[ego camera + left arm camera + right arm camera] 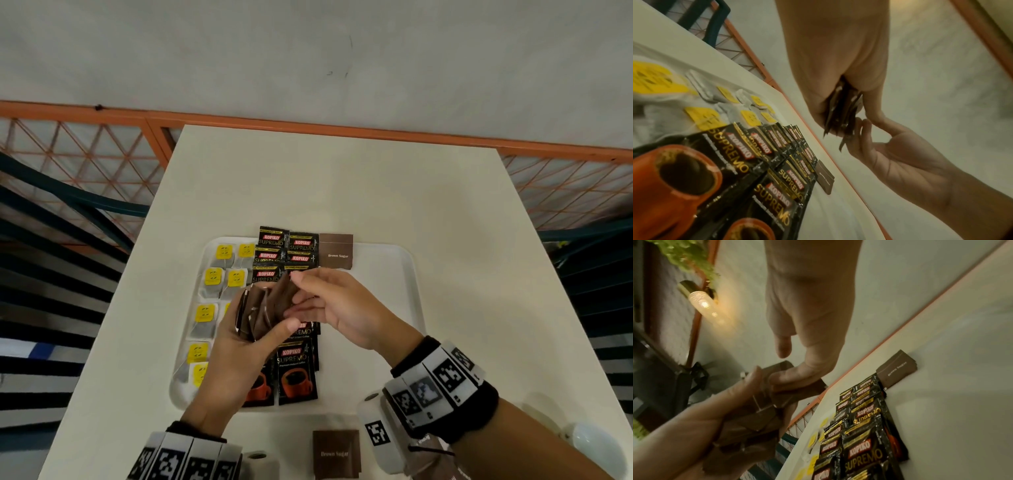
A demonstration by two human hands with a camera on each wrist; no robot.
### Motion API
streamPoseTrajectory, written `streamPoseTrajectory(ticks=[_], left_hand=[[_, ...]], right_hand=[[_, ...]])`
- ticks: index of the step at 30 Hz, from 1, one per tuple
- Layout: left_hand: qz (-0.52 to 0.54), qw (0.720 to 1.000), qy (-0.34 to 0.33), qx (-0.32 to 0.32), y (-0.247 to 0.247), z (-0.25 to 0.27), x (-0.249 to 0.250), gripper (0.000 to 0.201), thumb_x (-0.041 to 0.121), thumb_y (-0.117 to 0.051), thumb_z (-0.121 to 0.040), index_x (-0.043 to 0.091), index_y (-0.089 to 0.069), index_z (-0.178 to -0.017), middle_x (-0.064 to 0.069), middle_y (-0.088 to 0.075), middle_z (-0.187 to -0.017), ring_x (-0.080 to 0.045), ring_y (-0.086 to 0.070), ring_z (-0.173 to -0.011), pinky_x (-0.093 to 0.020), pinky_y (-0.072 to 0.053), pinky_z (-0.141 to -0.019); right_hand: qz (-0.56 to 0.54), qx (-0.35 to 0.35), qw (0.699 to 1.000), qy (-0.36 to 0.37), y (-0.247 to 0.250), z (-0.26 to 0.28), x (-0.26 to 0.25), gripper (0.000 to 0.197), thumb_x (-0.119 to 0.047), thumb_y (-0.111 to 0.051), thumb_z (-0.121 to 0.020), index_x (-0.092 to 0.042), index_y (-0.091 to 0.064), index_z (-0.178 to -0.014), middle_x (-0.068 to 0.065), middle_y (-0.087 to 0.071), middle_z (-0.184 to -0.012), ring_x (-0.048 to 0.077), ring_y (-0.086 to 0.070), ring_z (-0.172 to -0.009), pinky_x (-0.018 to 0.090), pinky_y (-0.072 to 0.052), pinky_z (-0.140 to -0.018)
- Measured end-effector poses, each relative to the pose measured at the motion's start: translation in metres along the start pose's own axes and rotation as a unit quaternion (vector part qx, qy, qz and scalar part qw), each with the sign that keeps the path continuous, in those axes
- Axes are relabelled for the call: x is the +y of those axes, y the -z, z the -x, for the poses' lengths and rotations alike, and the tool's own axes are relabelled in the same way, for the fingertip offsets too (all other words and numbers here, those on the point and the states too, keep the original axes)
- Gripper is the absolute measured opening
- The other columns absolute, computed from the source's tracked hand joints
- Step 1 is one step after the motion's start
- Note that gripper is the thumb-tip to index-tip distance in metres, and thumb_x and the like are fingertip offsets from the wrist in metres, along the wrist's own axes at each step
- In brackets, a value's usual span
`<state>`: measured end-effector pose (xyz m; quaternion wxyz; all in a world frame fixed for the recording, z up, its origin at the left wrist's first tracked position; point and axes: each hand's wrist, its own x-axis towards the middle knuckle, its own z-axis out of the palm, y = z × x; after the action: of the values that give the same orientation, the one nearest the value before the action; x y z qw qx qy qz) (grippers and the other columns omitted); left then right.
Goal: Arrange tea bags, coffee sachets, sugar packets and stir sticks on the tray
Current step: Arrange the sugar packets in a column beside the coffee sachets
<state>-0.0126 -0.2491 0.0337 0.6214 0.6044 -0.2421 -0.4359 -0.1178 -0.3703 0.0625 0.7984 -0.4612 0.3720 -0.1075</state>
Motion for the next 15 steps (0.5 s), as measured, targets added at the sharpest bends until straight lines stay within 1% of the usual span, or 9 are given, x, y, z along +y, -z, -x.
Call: streamPoseTrajectory(ticks=[2, 3, 5, 7, 9, 11, 12, 13, 15], left_hand=[[0.042, 0.999, 0.022, 0.008, 0.003, -0.002, -0.003, 0.046, 0.028, -0.08, -0.051, 0.035, -0.067, -0.094, 0.0, -0.073, -0.094, -0.018, -0.069, -0.089, -0.041, -0.054, -0.077], [0.067, 0.997, 0.036, 0.018, 0.005, -0.003, -0.004, 0.045, 0.027, -0.078, -0.051, 0.037, -0.067, -0.092, 0.002, -0.073, -0.094, -0.017, -0.069, -0.087, -0.039, -0.055, -0.073], [0.103, 0.992, 0.058, 0.03, 0.008, -0.005, -0.005, 0.048, 0.018, -0.074, -0.059, 0.034, -0.064, -0.104, 0.001, -0.072, -0.101, -0.02, -0.068, -0.093, -0.039, -0.055, -0.071], [0.107, 0.991, 0.079, 0.026, 0.01, -0.006, -0.005, 0.053, 0.014, -0.068, -0.066, 0.024, -0.059, -0.117, -0.005, -0.07, -0.109, -0.027, -0.066, -0.1, -0.043, -0.052, -0.076], [0.109, 0.99, 0.091, 0.023, 0.012, -0.007, -0.005, 0.055, 0.013, -0.073, -0.068, 0.022, -0.06, -0.12, -0.008, -0.07, -0.109, -0.027, -0.067, -0.099, -0.042, -0.052, -0.075], [0.113, 0.989, 0.094, 0.029, 0.014, -0.007, -0.008, 0.058, 0.022, -0.076, -0.065, 0.019, -0.061, -0.12, -0.009, -0.072, -0.099, -0.021, -0.07, -0.086, -0.033, -0.055, -0.063], [0.117, 0.988, 0.095, 0.031, 0.016, -0.007, -0.009, 0.061, 0.027, -0.078, -0.062, 0.016, -0.061, -0.12, -0.009, -0.072, -0.092, -0.018, -0.07, -0.077, -0.027, -0.053, -0.056], [0.125, 0.987, 0.098, 0.034, 0.017, -0.007, -0.01, 0.062, 0.03, -0.079, -0.062, 0.012, -0.061, -0.118, -0.01, -0.072, -0.088, -0.016, -0.069, -0.072, -0.024, -0.052, -0.053], [0.148, 0.982, 0.111, 0.037, 0.021, -0.007, -0.013, 0.047, 0.023, -0.068, -0.074, 0.008, -0.061, -0.117, -0.012, -0.072, -0.088, -0.016, -0.068, -0.07, -0.022, -0.052, -0.053]], right_hand=[[-0.005, -0.017, 1.0, -0.003, 0.003, 0.001, 0.0, 0.011, -0.01, -0.052, -0.093, -0.005, -0.058, -0.101, 0.008, -0.058, -0.078, 0.012, -0.063, -0.062, 0.018, -0.055, -0.06], [0.042, -0.011, 0.999, 0.005, 0.004, 0.001, 0.002, 0.011, -0.008, -0.053, -0.092, -0.007, -0.059, -0.101, 0.004, -0.057, -0.076, 0.007, -0.06, -0.059, 0.016, -0.051, -0.057], [0.156, 0.016, 0.987, 0.028, 0.009, 0.001, 0.006, 0.011, -0.011, -0.059, -0.089, -0.011, -0.063, -0.099, -0.003, -0.055, -0.071, -0.001, -0.052, -0.05, 0.014, -0.043, -0.054], [0.2, 0.029, 0.979, 0.039, 0.015, -0.001, 0.009, 0.014, -0.016, -0.064, -0.086, -0.007, -0.065, -0.096, -0.004, -0.054, -0.068, -0.001, -0.048, -0.048, 0.015, -0.04, -0.055], [0.209, 0.027, 0.977, 0.041, 0.02, -0.004, 0.011, 0.014, -0.015, -0.065, -0.085, -0.004, -0.065, -0.092, -0.002, -0.055, -0.064, 0.005, -0.047, -0.052, 0.015, -0.04, -0.054], [0.21, 0.034, 0.976, 0.041, 0.025, -0.007, 0.012, 0.007, -0.013, -0.064, -0.085, -0.007, -0.065, -0.087, -0.001, -0.058, -0.064, 0.009, -0.049, -0.056, 0.015, -0.04, -0.052], [0.205, 0.046, 0.977, 0.041, 0.03, -0.009, 0.013, 0.002, -0.012, -0.064, -0.086, -0.01, -0.064, -0.084, -0.002, -0.059, -0.065, 0.008, -0.051, -0.057, 0.015, -0.04, -0.051], [0.198, 0.066, 0.977, 0.044, 0.036, -0.011, 0.014, 0.005, -0.01, -0.063, -0.086, -0.013, -0.063, -0.081, -0.002, -0.06, -0.066, 0.006, -0.052, -0.057, 0.014, -0.04, -0.051], [0.18, 0.127, 0.974, 0.041, 0.051, -0.019, 0.018, 0.011, -0.008, -0.062, -0.086, -0.016, -0.061, -0.078, -0.001, -0.06, -0.068, 0.007, -0.051, -0.058, 0.015, -0.038, -0.051]])
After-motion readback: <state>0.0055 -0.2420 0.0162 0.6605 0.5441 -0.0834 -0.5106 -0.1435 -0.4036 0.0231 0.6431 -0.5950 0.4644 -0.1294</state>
